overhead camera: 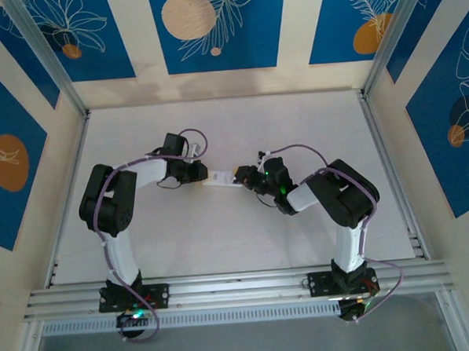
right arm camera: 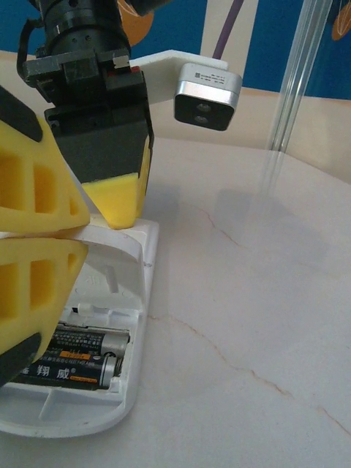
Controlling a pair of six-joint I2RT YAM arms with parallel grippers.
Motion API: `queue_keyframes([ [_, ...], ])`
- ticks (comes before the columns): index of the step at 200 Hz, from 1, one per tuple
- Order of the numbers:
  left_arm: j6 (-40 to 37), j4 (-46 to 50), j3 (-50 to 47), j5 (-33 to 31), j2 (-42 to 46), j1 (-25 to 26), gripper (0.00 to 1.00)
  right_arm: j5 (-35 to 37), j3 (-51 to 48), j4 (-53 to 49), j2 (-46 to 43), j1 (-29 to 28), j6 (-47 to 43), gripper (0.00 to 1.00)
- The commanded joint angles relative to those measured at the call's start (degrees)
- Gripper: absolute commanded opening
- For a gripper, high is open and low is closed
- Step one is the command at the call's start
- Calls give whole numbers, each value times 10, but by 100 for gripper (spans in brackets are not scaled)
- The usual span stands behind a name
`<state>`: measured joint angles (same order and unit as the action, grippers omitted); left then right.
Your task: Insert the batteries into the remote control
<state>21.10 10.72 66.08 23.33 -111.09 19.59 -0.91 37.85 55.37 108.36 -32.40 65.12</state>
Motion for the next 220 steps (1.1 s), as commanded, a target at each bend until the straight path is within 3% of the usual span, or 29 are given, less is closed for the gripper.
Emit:
queue_keyframes([
  [1,-6,-10,-18,9,-40,17,18,-8,7,17,13,-1,8,9],
  [220,-6,-10,-19,9,-40,17,18,-26,-36,-48,29,19,-6,11],
])
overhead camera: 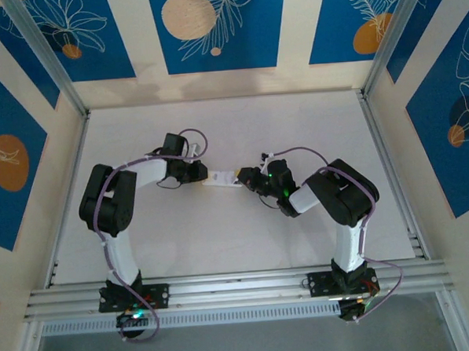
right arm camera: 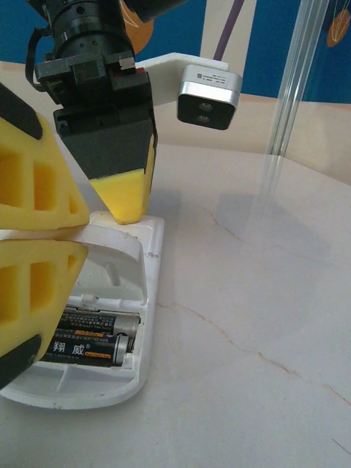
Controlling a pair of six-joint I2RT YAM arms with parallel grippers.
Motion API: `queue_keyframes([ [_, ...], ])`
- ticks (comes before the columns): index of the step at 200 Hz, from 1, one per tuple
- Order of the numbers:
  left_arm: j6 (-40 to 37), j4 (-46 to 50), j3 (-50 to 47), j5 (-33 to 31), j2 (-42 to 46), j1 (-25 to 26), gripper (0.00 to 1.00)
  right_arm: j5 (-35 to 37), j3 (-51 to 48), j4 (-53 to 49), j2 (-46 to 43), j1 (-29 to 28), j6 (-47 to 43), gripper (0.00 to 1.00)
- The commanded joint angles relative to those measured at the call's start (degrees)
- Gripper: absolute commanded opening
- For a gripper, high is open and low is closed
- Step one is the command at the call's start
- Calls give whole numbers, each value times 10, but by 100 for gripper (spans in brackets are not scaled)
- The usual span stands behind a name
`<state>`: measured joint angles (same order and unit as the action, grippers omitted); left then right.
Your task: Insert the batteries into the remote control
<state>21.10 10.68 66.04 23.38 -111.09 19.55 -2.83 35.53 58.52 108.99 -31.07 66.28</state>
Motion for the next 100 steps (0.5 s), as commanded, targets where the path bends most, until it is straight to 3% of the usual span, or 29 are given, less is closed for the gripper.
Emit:
queue_keyframes([
  [1,-6,-9,-18,9,-40,17,18,-7,-12,-81,23,5,-18,11],
  [100,-6,-8,-18,10,-41,18,18,-19,18,-173,21,5,-65,13],
])
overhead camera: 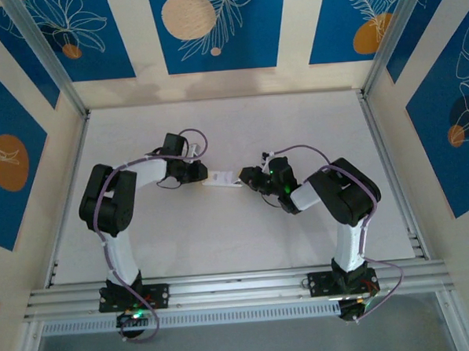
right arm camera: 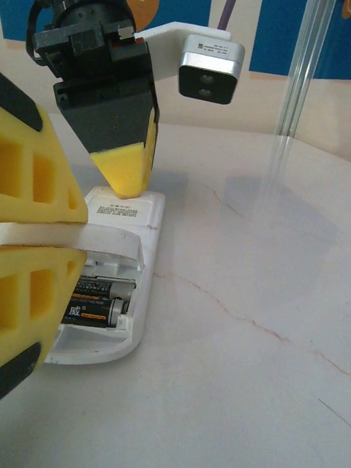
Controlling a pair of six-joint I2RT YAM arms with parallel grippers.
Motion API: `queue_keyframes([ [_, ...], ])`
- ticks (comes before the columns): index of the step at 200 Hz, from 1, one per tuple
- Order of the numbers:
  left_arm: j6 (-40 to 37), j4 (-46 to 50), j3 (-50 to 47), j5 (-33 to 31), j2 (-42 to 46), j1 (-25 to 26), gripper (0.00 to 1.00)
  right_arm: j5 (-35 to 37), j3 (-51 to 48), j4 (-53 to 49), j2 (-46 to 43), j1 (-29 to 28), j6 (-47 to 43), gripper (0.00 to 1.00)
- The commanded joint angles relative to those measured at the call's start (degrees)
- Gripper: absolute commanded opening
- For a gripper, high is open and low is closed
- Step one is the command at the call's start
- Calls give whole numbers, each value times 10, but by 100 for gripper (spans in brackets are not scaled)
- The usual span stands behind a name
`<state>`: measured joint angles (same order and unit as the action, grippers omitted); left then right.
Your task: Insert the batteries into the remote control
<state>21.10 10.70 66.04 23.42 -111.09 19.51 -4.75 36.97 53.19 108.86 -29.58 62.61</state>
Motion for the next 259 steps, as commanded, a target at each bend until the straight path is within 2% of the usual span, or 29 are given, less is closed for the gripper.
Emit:
queue_keyframes([
  [1,-6,-8,-18,9,-40,17,18,1,3,-119,23,-10,-28,14],
  [38,-5,-9,-17,10,-41,17,18,5,12,-151,22,-15,-32,14],
  [72,-5,-9,-16,11,-41,18,18,23,60,-284,9,-19,-57,13],
  [108,-7,-7,-16,10,-40,17,18,11,64,-275,27,-14,-44,16],
  [259,-5,-9,-16,13,-42,17,18,17,18,-255,25,-7,-49,17],
])
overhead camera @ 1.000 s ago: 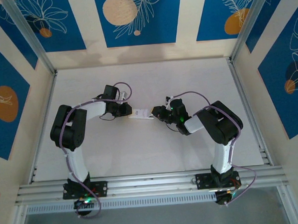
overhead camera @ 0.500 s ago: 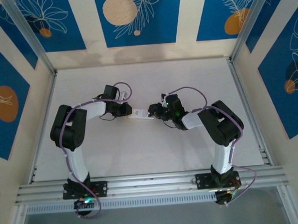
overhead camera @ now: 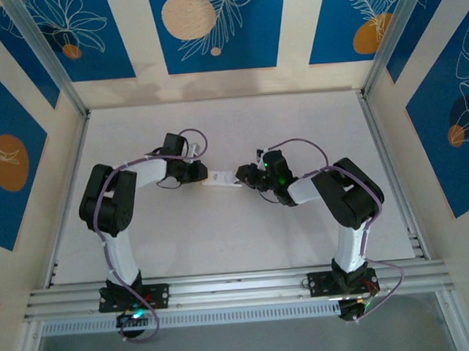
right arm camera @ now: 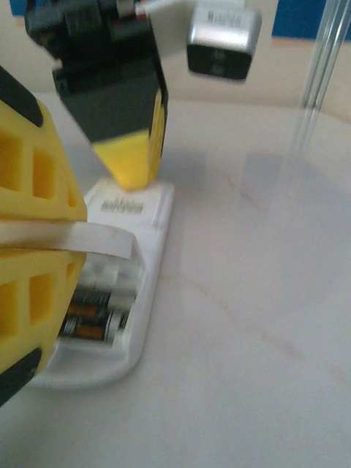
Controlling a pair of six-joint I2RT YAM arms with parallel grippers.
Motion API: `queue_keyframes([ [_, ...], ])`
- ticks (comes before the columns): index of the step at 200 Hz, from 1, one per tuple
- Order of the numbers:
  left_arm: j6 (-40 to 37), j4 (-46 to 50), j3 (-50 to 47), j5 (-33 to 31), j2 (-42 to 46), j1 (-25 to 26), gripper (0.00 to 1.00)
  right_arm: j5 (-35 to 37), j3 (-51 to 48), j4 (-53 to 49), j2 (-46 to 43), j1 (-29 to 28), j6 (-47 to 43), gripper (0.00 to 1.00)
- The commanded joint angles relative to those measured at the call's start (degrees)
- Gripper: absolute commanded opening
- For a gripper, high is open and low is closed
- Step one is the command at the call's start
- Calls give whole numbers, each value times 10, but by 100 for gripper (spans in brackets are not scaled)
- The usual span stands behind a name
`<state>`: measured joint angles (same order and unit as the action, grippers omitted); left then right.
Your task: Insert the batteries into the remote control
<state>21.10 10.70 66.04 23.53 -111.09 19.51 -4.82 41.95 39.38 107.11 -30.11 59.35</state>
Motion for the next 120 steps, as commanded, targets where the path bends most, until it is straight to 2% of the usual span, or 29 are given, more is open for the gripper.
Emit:
queue_keyframes([
  [1,-5,-9,-16,12,-43,17,18,17,-32,-117,42,-1,-16,17],
  [58,-5,-9,-16,12,-44,17,18,15,-24,-114,49,-1,-19,18],
  [74,-5,-9,-15,12,-44,16,18,16,-7,-138,50,-5,-25,18],
  [120,-6,-9,-15,14,-44,17,17,45,17,-221,50,-14,-35,27],
])
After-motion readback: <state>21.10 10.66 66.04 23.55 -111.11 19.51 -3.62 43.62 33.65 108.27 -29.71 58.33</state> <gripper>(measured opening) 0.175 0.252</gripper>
